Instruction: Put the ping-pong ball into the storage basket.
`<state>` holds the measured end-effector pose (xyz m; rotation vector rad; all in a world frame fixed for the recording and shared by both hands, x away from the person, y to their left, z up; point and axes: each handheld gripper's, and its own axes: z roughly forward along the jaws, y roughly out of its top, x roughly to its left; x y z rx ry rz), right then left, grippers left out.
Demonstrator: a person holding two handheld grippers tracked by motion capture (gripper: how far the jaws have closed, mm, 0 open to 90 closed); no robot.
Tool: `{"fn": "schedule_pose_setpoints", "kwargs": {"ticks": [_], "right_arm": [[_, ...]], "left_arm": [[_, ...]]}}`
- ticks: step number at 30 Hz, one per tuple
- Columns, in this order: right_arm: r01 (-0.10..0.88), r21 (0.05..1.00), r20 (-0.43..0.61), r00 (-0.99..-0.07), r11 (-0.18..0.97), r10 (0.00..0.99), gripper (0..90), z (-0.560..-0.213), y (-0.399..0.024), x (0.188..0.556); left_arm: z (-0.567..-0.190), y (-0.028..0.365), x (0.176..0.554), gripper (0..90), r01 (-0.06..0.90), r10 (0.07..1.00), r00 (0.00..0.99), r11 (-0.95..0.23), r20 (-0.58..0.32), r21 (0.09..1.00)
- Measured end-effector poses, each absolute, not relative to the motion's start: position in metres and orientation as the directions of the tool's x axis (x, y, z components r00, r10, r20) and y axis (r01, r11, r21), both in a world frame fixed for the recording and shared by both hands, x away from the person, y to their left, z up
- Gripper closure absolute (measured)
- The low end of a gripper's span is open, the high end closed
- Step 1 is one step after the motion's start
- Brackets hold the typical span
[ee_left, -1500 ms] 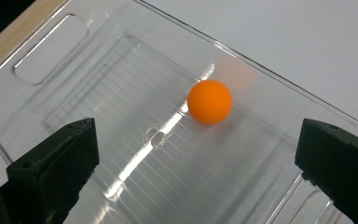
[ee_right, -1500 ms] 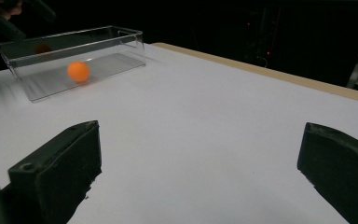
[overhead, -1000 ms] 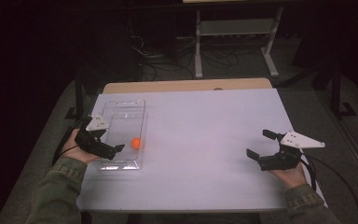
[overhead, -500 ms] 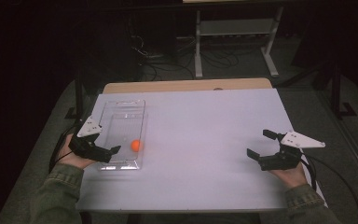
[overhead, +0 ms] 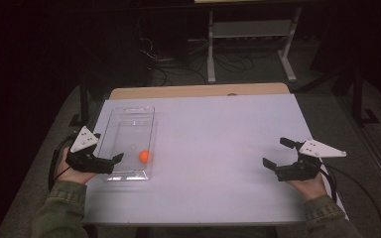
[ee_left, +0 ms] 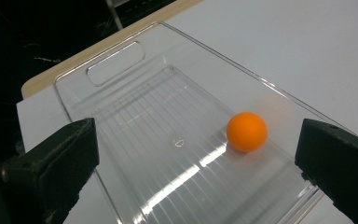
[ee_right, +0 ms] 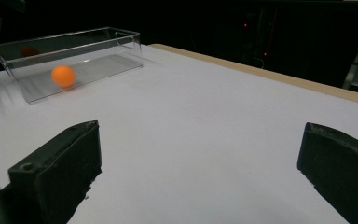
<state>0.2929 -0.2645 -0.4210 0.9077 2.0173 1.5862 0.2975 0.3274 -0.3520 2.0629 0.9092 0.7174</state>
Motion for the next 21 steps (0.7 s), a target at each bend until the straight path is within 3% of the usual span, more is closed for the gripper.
{"fn": "schedule_pose_setpoints", "kwargs": {"ticks": [13, 21], "right_arm": [[0.234, 0.962, 0.066, -0.703, 0.143, 0.708, 0.0, -0.421, -0.264, 0.293], [0.238, 0.961, 0.069, -0.704, 0.144, 0.707, 0.0, -0.421, -0.263, 0.292]], "left_arm": [[-0.365, 0.341, 0.285, 0.0, 0.348, 0.826, 0.545, -0.379, 0.144, 0.857], [-0.373, 0.353, 0.278, 0.0, 0.303, 0.852, 0.519, -0.249, 0.06, 0.92]]}}
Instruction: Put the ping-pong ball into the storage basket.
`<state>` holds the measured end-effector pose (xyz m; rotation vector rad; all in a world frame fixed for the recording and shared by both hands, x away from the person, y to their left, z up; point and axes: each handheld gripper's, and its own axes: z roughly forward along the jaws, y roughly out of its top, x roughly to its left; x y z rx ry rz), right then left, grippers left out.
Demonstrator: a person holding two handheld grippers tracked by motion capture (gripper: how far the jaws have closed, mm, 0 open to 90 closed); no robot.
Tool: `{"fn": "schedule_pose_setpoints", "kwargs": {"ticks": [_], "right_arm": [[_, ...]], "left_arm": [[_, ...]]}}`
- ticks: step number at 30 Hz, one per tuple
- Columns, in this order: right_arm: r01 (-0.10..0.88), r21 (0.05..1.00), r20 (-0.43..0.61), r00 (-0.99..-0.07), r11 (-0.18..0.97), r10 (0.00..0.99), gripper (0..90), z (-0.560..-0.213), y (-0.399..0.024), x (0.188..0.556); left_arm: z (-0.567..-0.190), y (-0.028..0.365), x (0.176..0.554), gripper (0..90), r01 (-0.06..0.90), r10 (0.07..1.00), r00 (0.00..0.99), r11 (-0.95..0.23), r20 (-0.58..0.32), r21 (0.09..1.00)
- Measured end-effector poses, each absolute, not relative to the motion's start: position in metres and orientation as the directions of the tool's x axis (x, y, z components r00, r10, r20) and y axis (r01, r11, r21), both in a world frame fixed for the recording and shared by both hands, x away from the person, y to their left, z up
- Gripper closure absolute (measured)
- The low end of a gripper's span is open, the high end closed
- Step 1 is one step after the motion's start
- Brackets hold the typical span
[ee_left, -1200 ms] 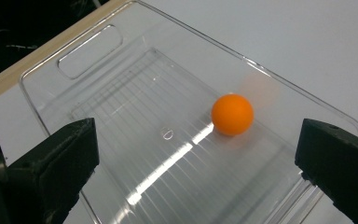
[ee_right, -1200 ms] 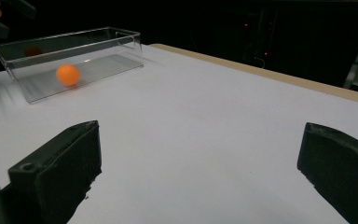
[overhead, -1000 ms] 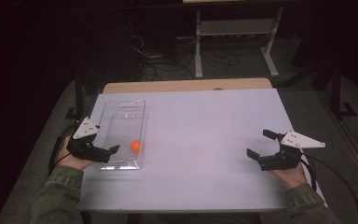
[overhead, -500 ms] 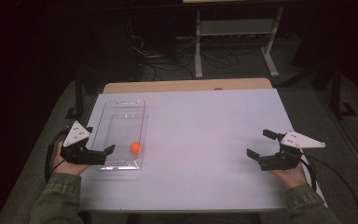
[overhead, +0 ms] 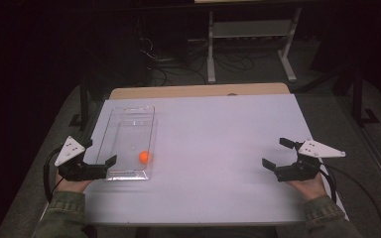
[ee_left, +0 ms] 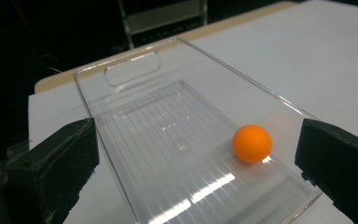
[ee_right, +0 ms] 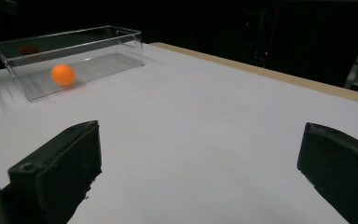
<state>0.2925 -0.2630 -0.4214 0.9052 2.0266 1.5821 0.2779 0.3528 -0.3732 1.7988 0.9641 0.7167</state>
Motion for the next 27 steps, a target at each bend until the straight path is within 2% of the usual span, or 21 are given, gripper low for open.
{"fn": "schedule_pose_setpoints", "kwargs": {"ticks": [12, 20, 27], "right_arm": [[0.241, 0.959, 0.066, -0.705, 0.151, 0.707, 0.0, -0.423, -0.262, 0.294], [0.249, 0.956, 0.065, -0.702, 0.158, 0.709, 0.0, -0.425, -0.262, 0.295], [0.248, 0.954, 0.058, -0.703, 0.168, 0.709, 0.0, -0.425, -0.261, 0.295]], "left_arm": [[-0.387, 0.352, 0.265, 0.0, 0.214, 0.865, 0.492, -0.231, 0.099, 0.949], [-0.393, 0.364, 0.26, 0.0, 0.178, 0.885, 0.463, -0.142, 0.044, 0.974], [-0.398, 0.367, 0.258, 0.0, 0.19, 0.89, 0.454, -0.126, 0.026, 0.974]]}}
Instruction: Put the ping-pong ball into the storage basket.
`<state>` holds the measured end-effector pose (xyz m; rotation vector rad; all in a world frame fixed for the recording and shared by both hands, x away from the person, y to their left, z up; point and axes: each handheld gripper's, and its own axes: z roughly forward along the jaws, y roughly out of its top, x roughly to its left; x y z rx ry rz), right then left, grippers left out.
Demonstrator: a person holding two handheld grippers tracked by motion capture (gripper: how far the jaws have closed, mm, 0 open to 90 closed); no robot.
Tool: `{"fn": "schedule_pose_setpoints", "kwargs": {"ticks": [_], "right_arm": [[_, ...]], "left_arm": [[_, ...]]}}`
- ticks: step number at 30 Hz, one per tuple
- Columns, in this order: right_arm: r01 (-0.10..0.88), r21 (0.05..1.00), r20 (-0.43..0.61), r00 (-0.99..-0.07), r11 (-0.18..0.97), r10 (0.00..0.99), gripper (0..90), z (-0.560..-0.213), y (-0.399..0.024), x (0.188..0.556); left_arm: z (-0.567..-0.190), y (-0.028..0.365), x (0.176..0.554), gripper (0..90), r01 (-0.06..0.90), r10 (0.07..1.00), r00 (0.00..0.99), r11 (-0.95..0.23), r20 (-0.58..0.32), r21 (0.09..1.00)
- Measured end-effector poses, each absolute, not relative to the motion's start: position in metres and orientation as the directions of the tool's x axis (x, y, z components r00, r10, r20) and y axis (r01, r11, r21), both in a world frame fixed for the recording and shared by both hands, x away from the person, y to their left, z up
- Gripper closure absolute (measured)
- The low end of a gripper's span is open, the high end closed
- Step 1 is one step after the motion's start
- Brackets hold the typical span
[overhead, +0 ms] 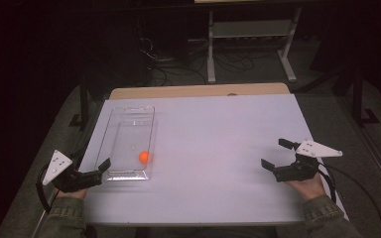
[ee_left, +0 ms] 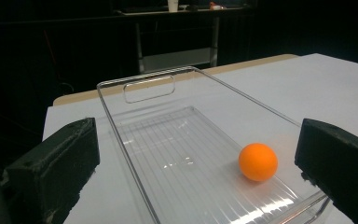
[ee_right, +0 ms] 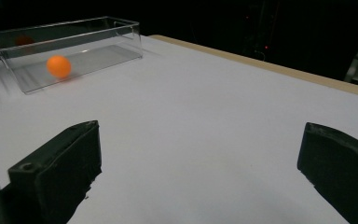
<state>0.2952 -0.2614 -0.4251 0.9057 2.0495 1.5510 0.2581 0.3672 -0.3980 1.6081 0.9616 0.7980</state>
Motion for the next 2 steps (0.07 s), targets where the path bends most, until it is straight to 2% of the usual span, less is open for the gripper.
{"fn": "schedule_pose_setpoints", "kwargs": {"ticks": [2], "right_arm": [[0.25, 0.953, 0.058, -0.702, 0.169, 0.71, 0.0, -0.4253, -0.2615, 0.2955]], "left_arm": [[-0.398, 0.3675, 0.258, 0.0, 0.191, 0.892, 0.451, -0.125, 0.026, 0.974]]}}
